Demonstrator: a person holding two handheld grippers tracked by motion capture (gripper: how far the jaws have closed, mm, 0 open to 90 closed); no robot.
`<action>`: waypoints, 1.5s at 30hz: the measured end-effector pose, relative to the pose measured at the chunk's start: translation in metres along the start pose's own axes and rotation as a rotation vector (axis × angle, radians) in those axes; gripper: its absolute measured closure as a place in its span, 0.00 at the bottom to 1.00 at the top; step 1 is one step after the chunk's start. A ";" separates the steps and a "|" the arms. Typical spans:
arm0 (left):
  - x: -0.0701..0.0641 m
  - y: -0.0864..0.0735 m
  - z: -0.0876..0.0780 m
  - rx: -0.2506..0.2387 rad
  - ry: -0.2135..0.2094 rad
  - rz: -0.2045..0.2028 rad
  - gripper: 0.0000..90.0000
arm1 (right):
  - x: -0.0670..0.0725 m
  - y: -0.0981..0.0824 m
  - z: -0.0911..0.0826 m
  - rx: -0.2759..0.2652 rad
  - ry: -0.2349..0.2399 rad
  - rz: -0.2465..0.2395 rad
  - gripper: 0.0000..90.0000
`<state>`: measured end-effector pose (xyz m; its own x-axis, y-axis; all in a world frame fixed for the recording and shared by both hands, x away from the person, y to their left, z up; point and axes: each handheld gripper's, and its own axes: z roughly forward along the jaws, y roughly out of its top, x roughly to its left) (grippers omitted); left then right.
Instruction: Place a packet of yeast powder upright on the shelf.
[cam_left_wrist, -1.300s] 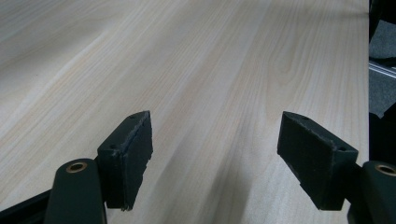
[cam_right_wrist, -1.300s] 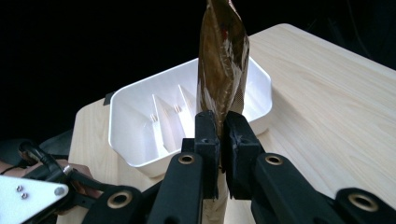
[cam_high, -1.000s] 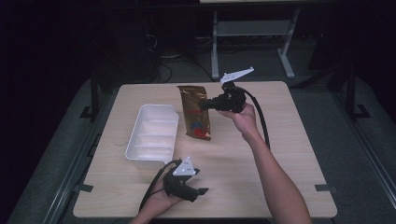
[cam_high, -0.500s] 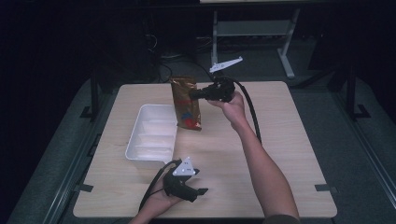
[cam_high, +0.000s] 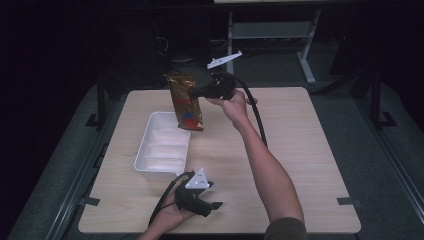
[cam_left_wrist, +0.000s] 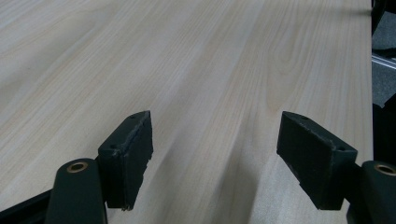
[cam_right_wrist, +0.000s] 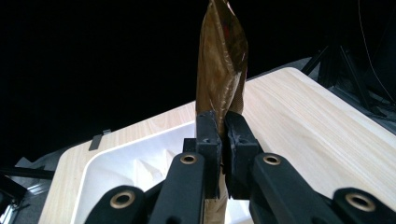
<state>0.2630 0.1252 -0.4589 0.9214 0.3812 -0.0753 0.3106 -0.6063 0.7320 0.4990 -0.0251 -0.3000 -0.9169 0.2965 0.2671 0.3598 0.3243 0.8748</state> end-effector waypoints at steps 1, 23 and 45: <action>0.000 0.000 0.000 0.000 0.000 0.000 0.29 | 0.000 0.002 0.003 0.001 -0.002 -0.001 0.95; 0.002 -0.002 0.000 0.009 -0.001 0.003 0.30 | -0.019 0.012 0.058 0.008 -0.031 0.004 0.95; 0.001 -0.002 0.001 0.021 0.001 0.016 0.30 | -0.030 -0.020 0.100 -0.011 -0.062 0.072 0.95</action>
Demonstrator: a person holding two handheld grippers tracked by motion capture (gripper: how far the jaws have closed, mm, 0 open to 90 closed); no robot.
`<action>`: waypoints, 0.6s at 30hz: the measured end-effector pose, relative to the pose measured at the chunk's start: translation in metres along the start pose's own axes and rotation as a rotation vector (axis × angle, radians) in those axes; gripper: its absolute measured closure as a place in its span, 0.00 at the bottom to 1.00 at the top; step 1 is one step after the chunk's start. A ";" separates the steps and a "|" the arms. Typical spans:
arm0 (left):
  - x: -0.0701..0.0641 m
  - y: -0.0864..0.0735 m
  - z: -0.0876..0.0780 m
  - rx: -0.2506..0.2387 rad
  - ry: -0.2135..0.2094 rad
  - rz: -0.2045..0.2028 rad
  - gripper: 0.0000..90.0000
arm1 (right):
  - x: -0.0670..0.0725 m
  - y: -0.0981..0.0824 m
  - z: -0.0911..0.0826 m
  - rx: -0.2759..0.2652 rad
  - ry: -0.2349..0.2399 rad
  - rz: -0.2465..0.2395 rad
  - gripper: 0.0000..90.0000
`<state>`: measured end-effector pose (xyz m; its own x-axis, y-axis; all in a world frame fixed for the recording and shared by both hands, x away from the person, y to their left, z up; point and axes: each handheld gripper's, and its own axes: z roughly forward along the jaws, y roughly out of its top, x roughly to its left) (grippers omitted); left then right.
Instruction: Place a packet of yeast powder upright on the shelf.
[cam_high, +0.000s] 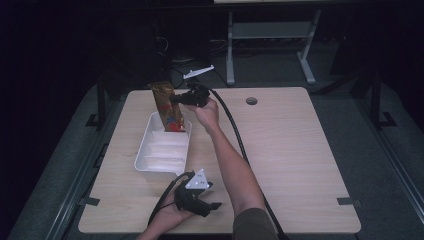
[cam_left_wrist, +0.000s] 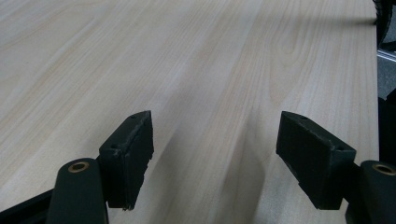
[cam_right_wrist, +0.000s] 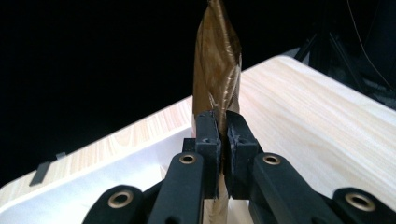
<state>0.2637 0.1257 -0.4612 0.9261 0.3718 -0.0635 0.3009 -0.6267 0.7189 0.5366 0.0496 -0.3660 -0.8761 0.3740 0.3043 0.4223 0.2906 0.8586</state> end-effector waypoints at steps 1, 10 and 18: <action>0.000 0.000 0.000 0.001 0.000 0.002 0.30 | 0.000 -0.001 0.001 0.014 -0.009 -0.002 0.94; -0.001 0.000 0.001 0.005 0.002 0.005 0.30 | -0.001 -0.005 0.004 0.047 -0.019 0.010 0.92; -0.001 0.000 0.001 0.008 0.002 0.010 0.30 | -0.003 -0.010 0.004 0.099 -0.024 0.034 0.85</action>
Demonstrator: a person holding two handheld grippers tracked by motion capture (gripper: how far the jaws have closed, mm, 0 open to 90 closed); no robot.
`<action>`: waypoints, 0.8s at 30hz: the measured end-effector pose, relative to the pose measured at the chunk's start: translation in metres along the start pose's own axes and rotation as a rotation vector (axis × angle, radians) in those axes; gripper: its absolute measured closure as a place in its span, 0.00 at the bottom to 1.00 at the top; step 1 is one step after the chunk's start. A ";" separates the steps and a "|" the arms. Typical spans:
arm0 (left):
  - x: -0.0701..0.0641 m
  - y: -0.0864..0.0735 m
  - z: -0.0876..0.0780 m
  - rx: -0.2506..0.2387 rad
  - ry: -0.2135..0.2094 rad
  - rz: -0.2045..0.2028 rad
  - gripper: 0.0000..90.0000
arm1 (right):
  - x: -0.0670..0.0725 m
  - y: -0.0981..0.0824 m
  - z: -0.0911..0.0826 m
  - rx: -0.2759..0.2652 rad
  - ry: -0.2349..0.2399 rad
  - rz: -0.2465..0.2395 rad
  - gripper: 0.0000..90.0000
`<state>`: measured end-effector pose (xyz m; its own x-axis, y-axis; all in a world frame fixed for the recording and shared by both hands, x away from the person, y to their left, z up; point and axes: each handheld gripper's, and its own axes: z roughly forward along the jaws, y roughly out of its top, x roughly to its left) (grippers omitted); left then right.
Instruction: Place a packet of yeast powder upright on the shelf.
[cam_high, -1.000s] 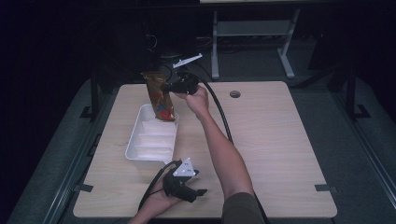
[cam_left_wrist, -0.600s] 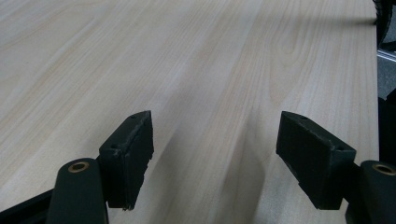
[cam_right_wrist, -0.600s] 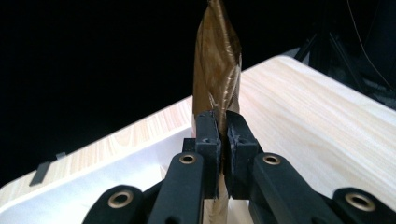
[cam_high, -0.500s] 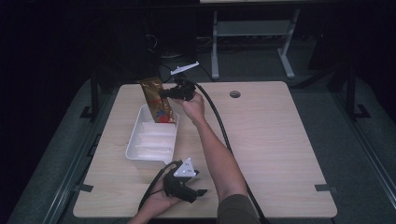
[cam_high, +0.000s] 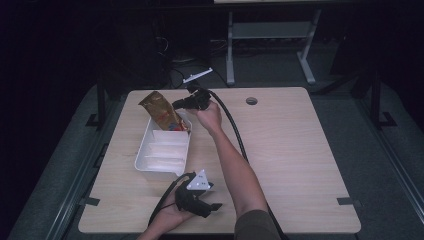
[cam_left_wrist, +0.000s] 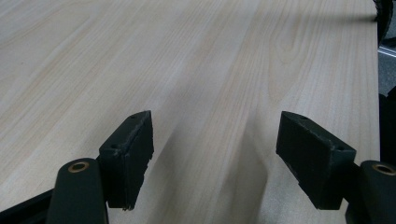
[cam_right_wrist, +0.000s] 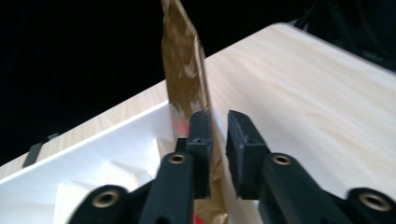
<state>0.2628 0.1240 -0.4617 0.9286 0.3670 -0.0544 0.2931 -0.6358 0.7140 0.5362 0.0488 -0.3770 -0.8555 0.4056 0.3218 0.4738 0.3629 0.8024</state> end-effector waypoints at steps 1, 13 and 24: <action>0.000 0.000 0.000 -0.002 0.000 -0.002 0.30 | 0.000 -0.001 0.003 0.017 0.013 0.009 0.81; 0.000 0.000 -0.001 -0.004 0.000 -0.001 0.30 | 0.005 0.002 0.020 0.048 -0.002 0.004 0.76; 0.000 0.001 0.000 -0.004 -0.001 0.001 0.30 | 0.015 0.006 0.021 -0.022 0.049 -0.012 1.00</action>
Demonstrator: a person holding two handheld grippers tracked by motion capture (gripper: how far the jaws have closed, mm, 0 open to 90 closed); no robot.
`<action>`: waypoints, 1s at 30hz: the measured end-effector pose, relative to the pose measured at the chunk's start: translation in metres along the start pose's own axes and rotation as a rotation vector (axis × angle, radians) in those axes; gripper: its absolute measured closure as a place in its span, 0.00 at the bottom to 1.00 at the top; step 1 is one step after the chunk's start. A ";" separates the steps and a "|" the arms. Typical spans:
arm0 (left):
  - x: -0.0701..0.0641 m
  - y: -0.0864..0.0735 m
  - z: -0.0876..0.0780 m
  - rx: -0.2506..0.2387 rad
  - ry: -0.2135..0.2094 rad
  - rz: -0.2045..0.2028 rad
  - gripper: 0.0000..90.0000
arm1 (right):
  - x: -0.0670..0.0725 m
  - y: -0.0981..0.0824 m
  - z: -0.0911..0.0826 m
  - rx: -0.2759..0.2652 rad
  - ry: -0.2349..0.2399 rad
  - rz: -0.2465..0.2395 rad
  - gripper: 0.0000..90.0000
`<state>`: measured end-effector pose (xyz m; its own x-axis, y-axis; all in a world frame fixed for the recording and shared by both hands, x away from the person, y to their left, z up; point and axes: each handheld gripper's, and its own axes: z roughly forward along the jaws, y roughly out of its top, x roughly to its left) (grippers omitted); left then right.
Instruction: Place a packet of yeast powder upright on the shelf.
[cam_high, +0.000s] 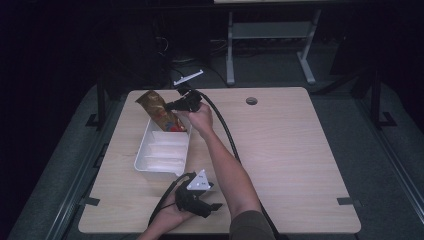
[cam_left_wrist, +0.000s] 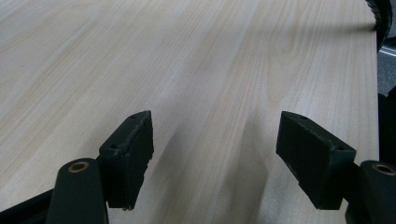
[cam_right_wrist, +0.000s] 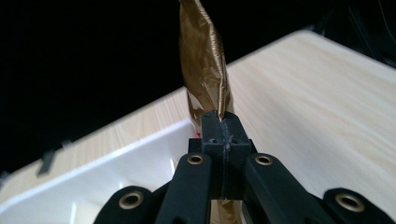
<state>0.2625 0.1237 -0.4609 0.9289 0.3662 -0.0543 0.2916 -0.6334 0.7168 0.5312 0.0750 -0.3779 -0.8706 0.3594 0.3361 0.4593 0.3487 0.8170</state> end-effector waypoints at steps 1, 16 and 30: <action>0.000 0.000 0.000 0.000 0.001 0.001 0.30 | 0.000 -0.001 -0.001 -0.024 0.003 0.008 1.00; -0.002 0.001 0.000 -0.005 -0.003 0.004 0.30 | -0.015 -0.024 -0.012 0.011 -0.082 0.056 0.98; -0.001 0.001 0.001 -0.002 -0.002 0.004 0.30 | -0.022 -0.038 -0.024 0.043 -0.077 0.087 0.98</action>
<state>0.2622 0.1225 -0.4606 0.9307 0.3619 -0.0529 0.2873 -0.6339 0.7180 0.5286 0.0330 -0.4050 -0.8119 0.4548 0.3660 0.5408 0.3496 0.7651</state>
